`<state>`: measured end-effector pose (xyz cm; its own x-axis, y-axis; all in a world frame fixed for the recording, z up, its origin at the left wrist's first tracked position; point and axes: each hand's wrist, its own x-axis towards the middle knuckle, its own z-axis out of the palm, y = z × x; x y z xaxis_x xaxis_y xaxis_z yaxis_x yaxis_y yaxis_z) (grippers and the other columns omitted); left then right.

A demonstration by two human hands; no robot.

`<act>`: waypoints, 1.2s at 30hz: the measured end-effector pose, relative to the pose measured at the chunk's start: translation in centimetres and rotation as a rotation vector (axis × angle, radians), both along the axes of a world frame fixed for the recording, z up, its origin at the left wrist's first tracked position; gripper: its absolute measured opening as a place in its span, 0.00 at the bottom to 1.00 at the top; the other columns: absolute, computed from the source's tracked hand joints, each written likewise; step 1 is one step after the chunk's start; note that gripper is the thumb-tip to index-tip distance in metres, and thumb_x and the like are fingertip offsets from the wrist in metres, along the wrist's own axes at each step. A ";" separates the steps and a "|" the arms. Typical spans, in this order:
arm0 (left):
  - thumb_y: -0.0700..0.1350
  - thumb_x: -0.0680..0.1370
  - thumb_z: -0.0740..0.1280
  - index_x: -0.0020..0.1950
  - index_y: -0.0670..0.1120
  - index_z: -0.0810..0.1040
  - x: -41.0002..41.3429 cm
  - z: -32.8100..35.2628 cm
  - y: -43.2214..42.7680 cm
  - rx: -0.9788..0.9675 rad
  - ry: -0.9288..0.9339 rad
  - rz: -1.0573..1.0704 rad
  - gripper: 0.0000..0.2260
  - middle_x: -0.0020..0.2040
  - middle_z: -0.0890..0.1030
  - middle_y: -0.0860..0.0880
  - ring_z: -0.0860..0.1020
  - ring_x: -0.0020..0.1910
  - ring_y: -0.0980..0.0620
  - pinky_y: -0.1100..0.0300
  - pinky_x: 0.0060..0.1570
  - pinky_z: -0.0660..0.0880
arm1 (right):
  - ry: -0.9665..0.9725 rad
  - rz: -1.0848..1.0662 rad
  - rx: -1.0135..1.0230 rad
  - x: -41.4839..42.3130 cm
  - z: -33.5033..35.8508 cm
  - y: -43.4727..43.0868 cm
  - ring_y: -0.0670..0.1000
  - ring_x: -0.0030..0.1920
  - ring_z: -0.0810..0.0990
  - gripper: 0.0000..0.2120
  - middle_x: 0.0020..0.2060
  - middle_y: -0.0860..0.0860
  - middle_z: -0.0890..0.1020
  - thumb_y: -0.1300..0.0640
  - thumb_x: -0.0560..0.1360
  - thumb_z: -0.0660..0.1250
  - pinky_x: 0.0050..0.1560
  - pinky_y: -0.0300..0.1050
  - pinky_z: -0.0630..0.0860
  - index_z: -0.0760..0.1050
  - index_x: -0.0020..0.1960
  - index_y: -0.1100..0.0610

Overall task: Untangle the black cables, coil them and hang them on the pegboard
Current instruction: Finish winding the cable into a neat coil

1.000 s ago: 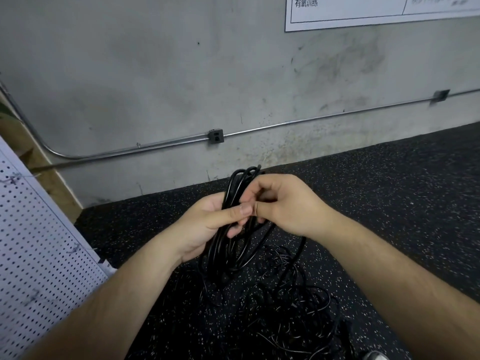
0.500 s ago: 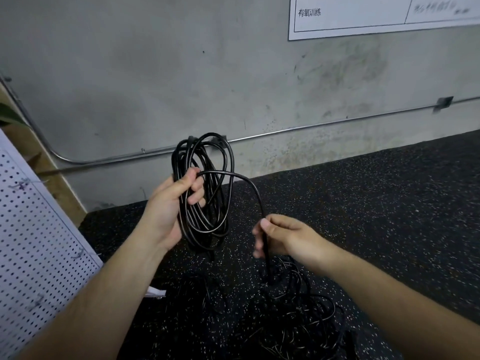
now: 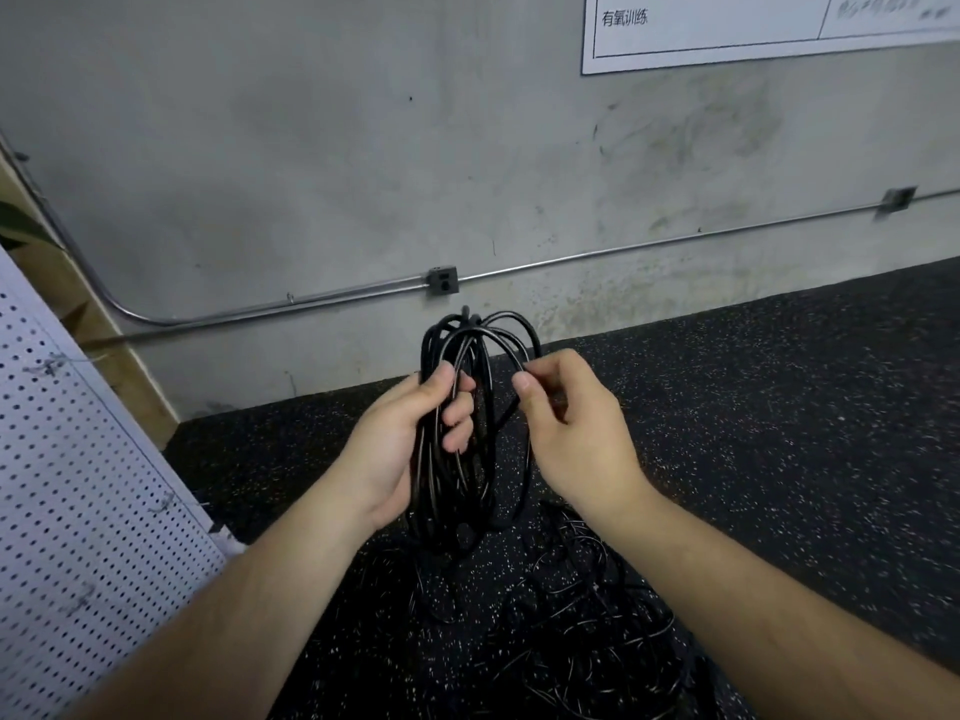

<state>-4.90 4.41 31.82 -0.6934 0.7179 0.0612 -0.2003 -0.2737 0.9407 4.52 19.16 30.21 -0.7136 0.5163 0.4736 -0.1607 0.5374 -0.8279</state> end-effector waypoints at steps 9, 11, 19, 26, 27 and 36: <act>0.49 0.84 0.60 0.47 0.48 0.74 -3.7 2.4 -2.9 0.359 -0.179 0.060 0.09 0.34 0.62 0.55 0.61 0.29 0.58 0.64 0.34 0.64 | -0.419 0.320 -0.079 0.7 -4.4 2.3 0.44 0.38 0.77 0.10 0.40 0.49 0.82 0.46 0.84 0.60 0.45 0.44 0.75 0.73 0.51 0.53; 0.50 0.84 0.60 0.46 0.48 0.74 -4.0 2.5 -3.3 0.379 -0.177 0.079 0.10 0.34 0.62 0.56 0.61 0.29 0.58 0.63 0.35 0.61 | -0.490 0.347 -0.132 0.8 -5.3 2.5 0.47 0.39 0.74 0.10 0.40 0.49 0.78 0.47 0.84 0.59 0.45 0.47 0.74 0.75 0.53 0.51; 0.51 0.83 0.61 0.49 0.48 0.73 -3.6 2.3 -3.1 0.267 0.004 0.248 0.08 0.35 0.67 0.54 0.65 0.32 0.56 0.63 0.37 0.64 | -0.544 0.213 -0.303 -0.7 -5.5 -0.6 0.53 0.29 0.81 0.11 0.40 0.53 0.85 0.49 0.85 0.59 0.33 0.47 0.78 0.68 0.52 0.58; 0.48 0.84 0.62 0.51 0.47 0.73 -2.5 1.6 -2.1 -0.046 0.347 0.418 0.06 0.38 0.76 0.52 0.73 0.36 0.54 0.62 0.40 0.74 | -0.689 0.352 0.702 1.8 -0.4 -1.4 0.52 0.51 0.80 0.13 0.53 0.49 0.79 0.57 0.81 0.59 0.49 0.46 0.78 0.78 0.62 0.50; 0.48 0.84 0.62 0.51 0.48 0.74 -2.3 1.4 -1.9 -0.103 0.399 0.419 0.05 0.39 0.78 0.52 0.75 0.37 0.54 0.60 0.43 0.75 | -0.662 0.368 0.780 2.2 0.3 -1.5 0.52 0.52 0.81 0.15 0.55 0.46 0.78 0.55 0.83 0.59 0.51 0.48 0.79 0.77 0.66 0.45; 0.56 0.78 0.65 0.56 0.51 0.79 0.7 -0.2 -0.3 -0.307 0.542 0.192 0.12 0.46 0.86 0.52 0.83 0.48 0.55 0.57 0.53 0.76 | -0.394 0.065 0.767 2.1 4.2 -1.5 0.50 0.42 0.78 0.20 0.44 0.46 0.79 0.34 0.76 0.66 0.39 0.45 0.71 0.75 0.50 0.51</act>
